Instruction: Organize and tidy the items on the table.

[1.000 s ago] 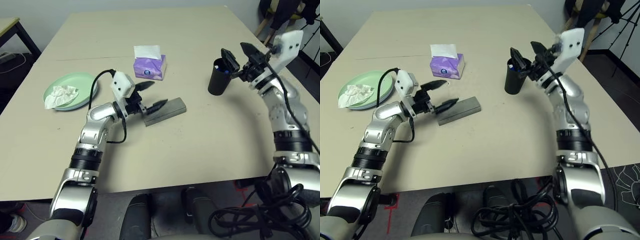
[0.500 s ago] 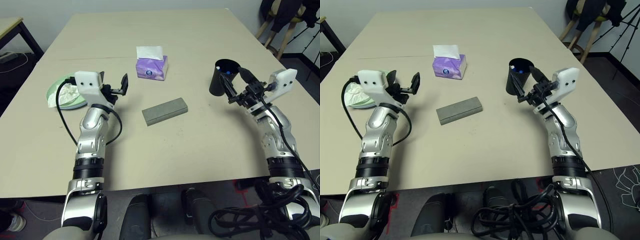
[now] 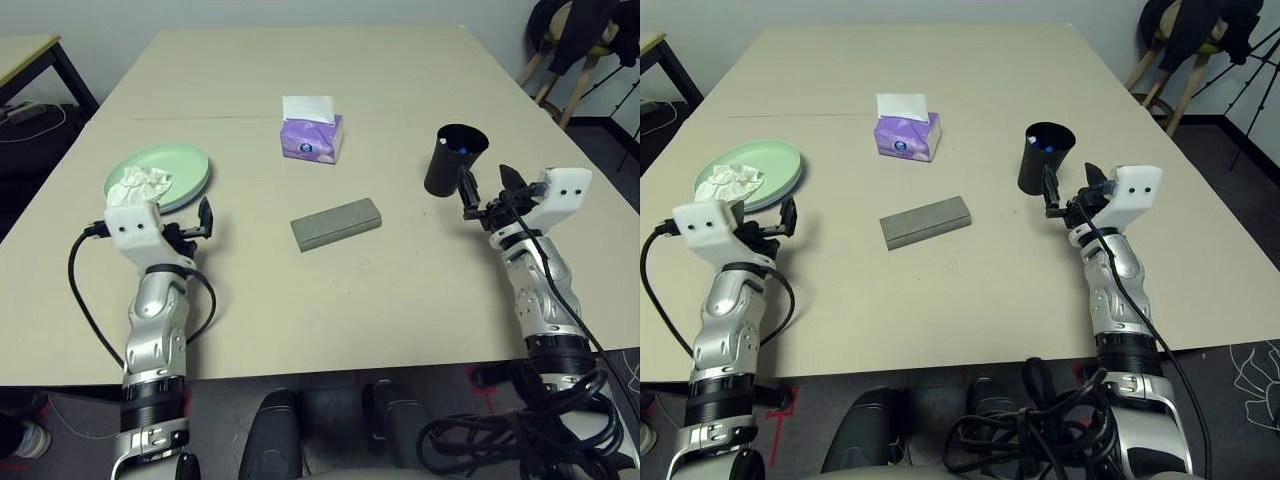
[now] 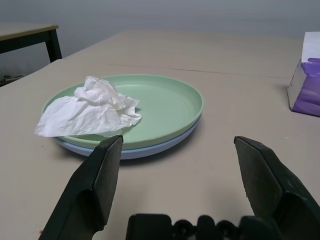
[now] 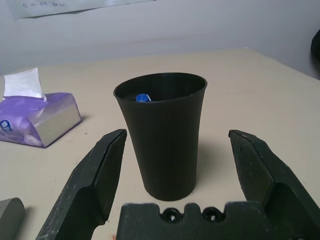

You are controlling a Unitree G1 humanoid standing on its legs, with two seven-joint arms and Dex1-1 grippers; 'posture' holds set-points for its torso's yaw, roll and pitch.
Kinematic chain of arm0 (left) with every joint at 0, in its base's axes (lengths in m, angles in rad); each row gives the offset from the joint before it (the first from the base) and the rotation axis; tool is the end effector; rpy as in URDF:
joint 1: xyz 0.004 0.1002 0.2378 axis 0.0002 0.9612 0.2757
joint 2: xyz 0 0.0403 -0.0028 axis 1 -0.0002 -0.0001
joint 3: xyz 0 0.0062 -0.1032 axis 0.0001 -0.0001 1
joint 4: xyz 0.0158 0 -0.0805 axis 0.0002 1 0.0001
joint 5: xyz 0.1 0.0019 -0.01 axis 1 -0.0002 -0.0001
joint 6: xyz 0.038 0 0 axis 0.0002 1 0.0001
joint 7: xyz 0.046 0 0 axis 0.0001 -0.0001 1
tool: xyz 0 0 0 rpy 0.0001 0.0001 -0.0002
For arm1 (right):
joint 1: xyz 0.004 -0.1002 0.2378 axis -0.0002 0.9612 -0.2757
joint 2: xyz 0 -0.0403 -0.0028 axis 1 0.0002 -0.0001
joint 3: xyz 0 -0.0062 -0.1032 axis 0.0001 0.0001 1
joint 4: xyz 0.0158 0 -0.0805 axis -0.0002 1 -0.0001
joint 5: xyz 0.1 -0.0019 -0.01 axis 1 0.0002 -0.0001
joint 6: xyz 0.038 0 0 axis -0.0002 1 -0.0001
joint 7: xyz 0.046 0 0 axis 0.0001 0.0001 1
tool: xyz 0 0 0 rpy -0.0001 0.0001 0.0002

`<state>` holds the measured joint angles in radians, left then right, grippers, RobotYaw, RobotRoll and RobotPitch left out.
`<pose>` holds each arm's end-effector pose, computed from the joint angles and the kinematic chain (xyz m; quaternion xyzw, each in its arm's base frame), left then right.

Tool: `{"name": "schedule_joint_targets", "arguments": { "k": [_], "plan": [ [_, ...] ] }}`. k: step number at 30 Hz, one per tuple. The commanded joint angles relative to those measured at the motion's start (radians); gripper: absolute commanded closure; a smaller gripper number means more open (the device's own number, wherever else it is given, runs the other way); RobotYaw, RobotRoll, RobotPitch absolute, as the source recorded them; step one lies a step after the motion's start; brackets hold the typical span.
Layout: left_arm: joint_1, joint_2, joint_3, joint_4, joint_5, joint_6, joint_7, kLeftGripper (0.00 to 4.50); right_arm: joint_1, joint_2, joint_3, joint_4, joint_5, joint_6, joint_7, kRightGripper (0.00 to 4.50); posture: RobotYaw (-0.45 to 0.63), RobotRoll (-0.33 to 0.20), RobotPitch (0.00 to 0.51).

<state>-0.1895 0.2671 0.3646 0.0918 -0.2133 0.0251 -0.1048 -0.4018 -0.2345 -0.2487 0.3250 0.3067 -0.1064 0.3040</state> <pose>0.2277 0.2612 0.0888 0.0031 -0.0766 0.1100 0.9910 0.2742 -0.2269 0.0957 0.0547 -0.1273 0.0532 0.9889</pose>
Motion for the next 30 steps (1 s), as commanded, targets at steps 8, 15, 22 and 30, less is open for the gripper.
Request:
{"name": "schedule_joint_targets", "arguments": {
  "k": [8,15,22,30],
  "plan": [
    [-0.006,0.042,0.020,0.108,-0.054,-0.084,-0.108,0.00,-0.016,-0.005,-0.003,0.049,-0.016,-0.019,-0.009,0.03,0.07,0.000,0.084],
    [-0.008,0.073,0.018,0.124,-0.068,-0.122,-0.165,0.00,-0.023,0.014,0.001,0.054,-0.024,-0.028,-0.020,0.03,0.07,0.000,0.084],
    [-0.013,0.089,0.019,0.136,-0.063,-0.147,-0.181,0.00,-0.040,0.011,-0.003,0.099,-0.024,-0.050,-0.005,0.03,0.07,0.000,0.083],
    [-0.013,0.098,0.017,0.135,-0.062,-0.151,-0.185,0.00,-0.066,0.008,0.000,0.148,-0.026,-0.065,0.009,0.03,0.08,0.000,0.091]
  ]
}}
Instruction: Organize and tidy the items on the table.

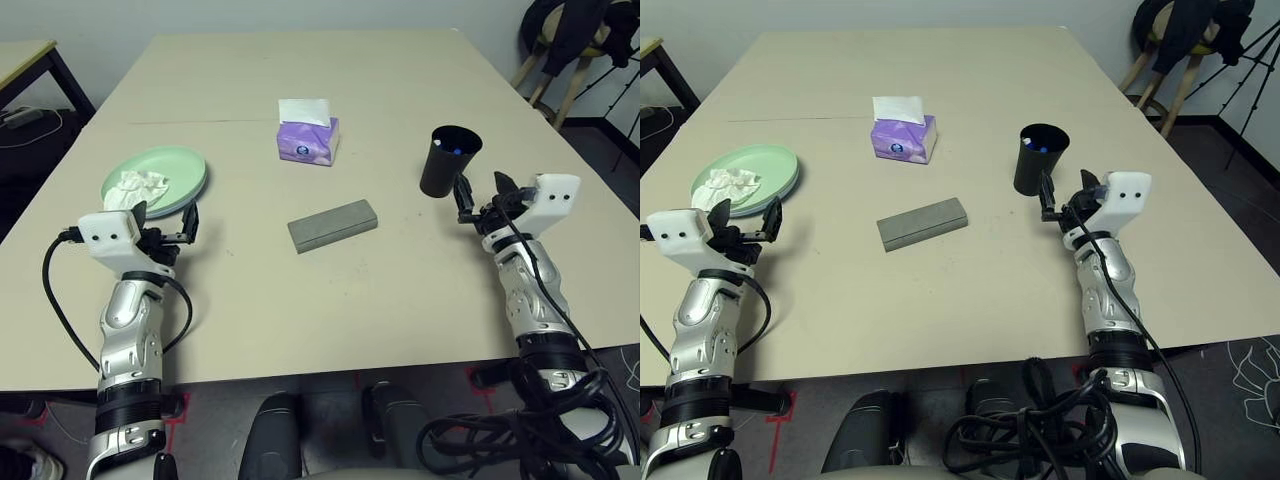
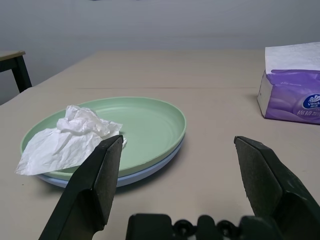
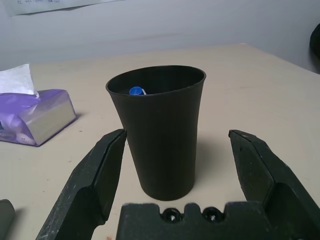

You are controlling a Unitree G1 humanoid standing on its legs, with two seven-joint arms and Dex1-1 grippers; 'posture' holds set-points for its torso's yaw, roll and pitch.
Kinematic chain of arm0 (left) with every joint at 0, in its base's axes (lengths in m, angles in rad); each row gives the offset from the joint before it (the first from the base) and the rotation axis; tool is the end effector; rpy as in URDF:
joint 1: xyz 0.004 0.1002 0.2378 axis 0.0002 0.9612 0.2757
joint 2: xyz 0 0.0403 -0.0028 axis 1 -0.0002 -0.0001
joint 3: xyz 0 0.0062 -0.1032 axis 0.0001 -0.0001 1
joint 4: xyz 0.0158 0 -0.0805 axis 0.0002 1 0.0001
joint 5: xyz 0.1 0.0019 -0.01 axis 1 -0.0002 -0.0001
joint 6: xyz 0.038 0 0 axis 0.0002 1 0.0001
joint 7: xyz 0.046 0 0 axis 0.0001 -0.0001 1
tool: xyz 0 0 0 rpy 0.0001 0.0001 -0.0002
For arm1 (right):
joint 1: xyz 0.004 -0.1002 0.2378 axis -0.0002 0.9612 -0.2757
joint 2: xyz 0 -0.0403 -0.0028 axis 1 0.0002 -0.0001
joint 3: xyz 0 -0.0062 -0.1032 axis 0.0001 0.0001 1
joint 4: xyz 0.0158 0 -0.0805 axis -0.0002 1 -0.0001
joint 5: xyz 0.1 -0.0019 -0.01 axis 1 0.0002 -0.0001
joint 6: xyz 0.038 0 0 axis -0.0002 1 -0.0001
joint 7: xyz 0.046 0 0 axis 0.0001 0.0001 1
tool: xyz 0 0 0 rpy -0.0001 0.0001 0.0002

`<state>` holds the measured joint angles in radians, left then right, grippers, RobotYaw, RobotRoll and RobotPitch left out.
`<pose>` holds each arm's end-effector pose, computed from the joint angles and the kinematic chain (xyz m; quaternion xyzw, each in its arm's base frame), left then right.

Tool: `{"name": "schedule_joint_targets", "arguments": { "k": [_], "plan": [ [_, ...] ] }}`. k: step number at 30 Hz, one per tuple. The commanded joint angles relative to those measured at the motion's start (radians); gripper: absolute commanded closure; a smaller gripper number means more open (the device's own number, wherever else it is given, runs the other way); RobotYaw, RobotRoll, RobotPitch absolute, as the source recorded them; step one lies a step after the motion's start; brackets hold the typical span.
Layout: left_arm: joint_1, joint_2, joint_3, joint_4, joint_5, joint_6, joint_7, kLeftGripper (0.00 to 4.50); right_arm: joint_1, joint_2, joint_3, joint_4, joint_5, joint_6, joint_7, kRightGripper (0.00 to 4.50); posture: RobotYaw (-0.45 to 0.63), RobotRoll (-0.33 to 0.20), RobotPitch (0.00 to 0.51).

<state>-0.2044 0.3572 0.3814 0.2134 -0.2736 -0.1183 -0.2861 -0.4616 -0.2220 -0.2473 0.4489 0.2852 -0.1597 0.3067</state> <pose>0.2269 0.2851 0.0903 0.0280 -0.1106 0.0435 0.9925 0.2850 -0.2223 0.0901 0.0574 -0.1191 0.0520 0.9899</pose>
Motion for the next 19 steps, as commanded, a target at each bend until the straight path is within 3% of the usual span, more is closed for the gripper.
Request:
{"name": "schedule_joint_targets", "arguments": {
  "k": [1,10,19],
  "plan": [
    [0.001,0.007,0.000,0.009,-0.001,-0.007,-0.002,0.00,-0.009,-0.005,0.000,0.029,-0.005,-0.013,0.009,0.03,0.09,0.000,0.094],
    [-0.013,0.004,-0.002,0.008,0.007,-0.005,0.013,0.00,-0.027,-0.016,-0.001,0.050,-0.007,-0.009,0.022,0.03,0.08,0.000,0.117],
    [-0.040,0.005,-0.006,0.046,0.016,-0.013,0.027,0.00,-0.070,-0.020,0.004,0.093,-0.015,-0.018,0.031,0.03,0.07,0.000,0.103]
  ]
}}
